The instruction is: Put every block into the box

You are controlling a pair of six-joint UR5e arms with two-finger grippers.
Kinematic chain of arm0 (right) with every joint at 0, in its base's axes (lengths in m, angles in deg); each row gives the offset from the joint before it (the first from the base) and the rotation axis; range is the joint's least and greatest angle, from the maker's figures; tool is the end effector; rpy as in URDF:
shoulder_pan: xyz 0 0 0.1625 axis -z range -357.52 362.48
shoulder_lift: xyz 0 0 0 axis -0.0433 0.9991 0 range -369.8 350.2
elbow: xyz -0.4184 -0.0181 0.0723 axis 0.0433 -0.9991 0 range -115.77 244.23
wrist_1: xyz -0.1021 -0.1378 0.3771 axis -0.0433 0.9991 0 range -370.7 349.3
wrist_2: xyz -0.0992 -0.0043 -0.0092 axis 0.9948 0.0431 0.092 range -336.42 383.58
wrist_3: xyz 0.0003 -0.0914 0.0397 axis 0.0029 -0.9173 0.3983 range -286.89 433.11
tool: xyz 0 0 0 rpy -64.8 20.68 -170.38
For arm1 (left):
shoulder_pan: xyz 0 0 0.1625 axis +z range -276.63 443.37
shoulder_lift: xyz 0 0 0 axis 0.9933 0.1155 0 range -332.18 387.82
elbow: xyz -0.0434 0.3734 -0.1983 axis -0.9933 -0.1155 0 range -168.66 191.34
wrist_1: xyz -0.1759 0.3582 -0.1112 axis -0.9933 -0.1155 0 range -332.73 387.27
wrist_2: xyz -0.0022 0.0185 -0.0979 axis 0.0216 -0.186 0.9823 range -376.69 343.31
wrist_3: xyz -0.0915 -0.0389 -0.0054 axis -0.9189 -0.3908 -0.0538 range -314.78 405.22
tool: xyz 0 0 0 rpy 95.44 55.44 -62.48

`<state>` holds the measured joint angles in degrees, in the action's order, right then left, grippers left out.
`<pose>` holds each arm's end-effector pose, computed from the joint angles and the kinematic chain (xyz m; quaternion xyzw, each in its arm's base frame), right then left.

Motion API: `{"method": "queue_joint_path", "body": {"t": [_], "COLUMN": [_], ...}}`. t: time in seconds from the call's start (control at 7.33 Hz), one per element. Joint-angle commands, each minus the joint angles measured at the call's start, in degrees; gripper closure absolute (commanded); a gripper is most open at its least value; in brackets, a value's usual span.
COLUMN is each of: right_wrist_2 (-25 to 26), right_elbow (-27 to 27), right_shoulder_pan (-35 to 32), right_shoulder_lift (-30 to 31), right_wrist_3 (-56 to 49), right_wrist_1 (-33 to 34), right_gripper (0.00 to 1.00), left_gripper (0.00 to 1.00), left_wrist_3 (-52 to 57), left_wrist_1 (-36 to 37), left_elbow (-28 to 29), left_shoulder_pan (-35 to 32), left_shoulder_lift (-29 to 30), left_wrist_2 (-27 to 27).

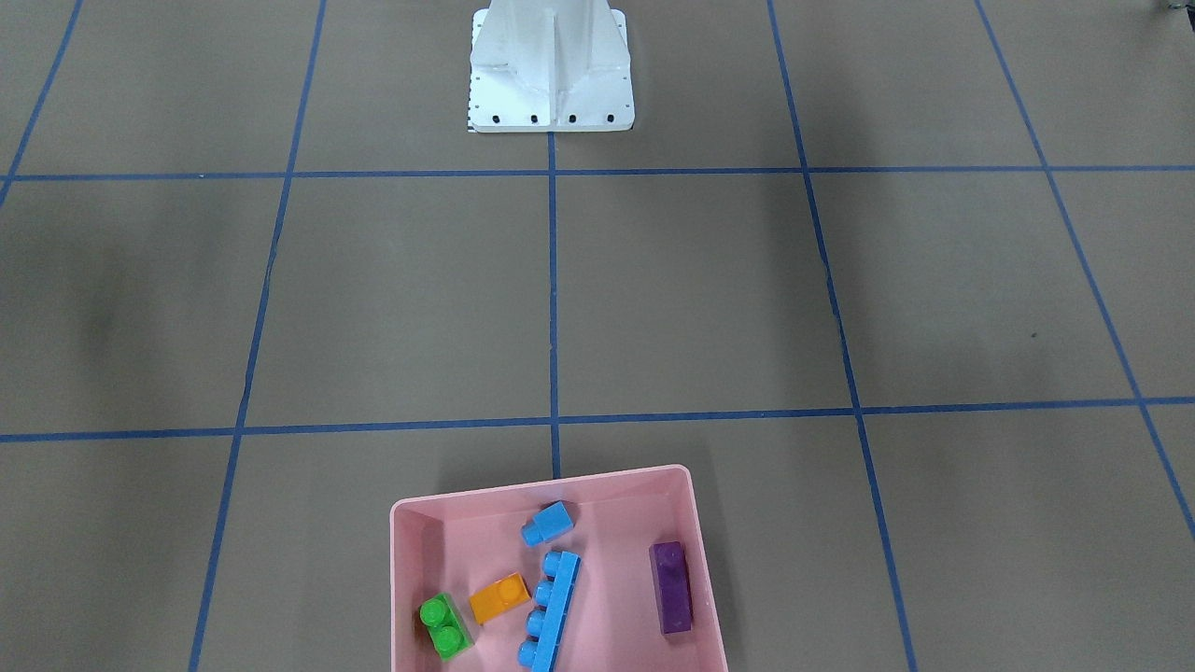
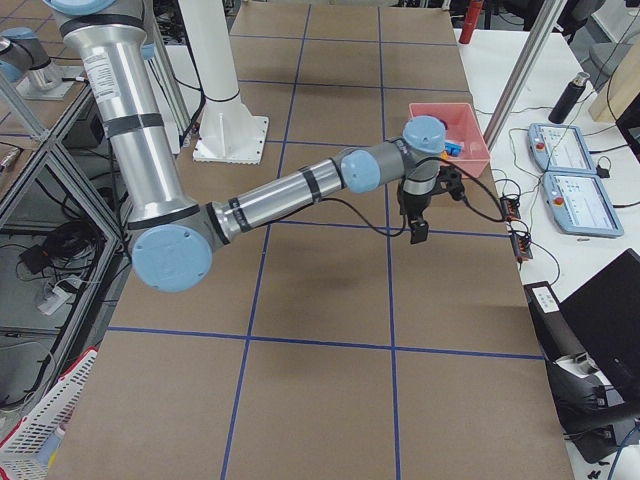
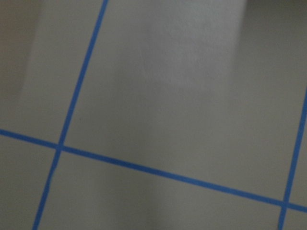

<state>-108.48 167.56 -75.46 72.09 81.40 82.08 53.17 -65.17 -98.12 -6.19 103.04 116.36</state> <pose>-0.0485 -0.5451 0.4780 0.0865 -0.3753 -0.0885 0.9186 -0.0624 -0.3910 0.6013 0.0817 0.3616 0.0907 0.9243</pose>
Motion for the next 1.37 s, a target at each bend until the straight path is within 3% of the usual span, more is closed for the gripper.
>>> {"method": "queue_joint_path", "body": {"t": [0.0,0.27,0.41,0.82,1.23], "right_wrist_2": [-0.3,0.04,-0.04,0.39,2.93], "right_elbow": [5.2,6.6,8.27,7.76,7.32], "right_shoulder_pan": [-5.17,-13.16,-14.85,-14.08,-7.77], "right_shoulder_lift": [13.77,22.23,23.14,22.79,22.79], "right_wrist_3": [-9.38,-18.35,-18.14,-13.4,-8.3], "right_wrist_1": [-0.66,-0.75,-0.58,-0.49,-0.84], "right_gripper": [0.0,0.0,0.0,0.0,0.0], "left_gripper": [0.0,0.0,0.0,0.0,0.0], "left_wrist_3": [-1.1,-0.66,-0.92,-0.84,-0.75], "left_wrist_1": [-0.64,-0.9,-0.73,-0.91,-0.91], "left_elbow": [-0.39,1.27,0.92,0.22,-0.57], "left_shoulder_pan": [-0.27,-0.27,-0.27,-0.19,-0.27], "left_shoulder_lift": [-0.77,-0.78,-0.78,-0.34,-0.69], "left_wrist_2": [1.86,1.86,1.95,1.95,1.95]}}
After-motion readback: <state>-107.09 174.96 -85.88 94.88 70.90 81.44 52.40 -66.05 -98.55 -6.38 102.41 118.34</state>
